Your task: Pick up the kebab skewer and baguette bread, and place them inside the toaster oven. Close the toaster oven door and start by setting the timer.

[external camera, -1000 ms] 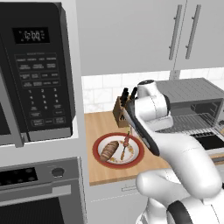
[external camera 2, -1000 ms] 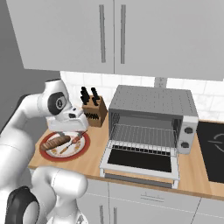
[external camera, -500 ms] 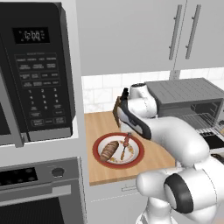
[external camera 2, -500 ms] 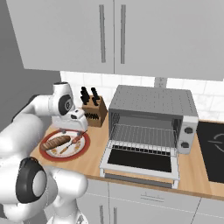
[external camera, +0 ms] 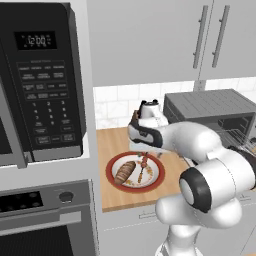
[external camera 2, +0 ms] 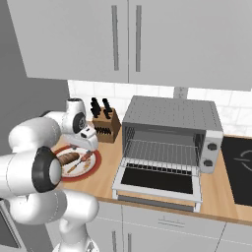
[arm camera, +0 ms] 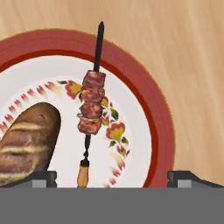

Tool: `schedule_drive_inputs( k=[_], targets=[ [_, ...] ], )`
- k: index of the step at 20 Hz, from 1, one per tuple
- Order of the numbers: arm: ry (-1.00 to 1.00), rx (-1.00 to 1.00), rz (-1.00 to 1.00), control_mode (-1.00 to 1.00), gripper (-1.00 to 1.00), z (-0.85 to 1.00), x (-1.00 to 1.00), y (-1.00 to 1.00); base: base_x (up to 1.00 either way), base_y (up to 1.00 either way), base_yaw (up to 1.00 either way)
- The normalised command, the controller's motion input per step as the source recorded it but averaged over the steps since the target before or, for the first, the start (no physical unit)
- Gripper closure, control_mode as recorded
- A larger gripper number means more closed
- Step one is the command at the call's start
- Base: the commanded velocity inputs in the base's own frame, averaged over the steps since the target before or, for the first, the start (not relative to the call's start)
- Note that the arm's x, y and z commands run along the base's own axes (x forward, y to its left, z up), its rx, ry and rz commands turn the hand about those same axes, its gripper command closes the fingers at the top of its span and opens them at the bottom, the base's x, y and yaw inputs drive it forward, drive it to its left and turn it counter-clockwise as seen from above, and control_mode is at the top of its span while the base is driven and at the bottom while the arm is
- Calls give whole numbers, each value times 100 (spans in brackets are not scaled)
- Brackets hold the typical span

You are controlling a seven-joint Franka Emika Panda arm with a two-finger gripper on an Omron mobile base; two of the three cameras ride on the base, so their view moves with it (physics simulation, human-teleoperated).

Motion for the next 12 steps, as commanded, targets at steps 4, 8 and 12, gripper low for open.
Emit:
schedule_drive_inputs(
  k=[4,8,12],
  targets=[
    [0,0,-5,-100,-100,-37,49,6,0,0,0],
    [0,0,-4,-100,-100,-41,49,8,0,0,0],
    [0,0,-3,-100,-100,-33,44,8,0,0,0]
  ],
)
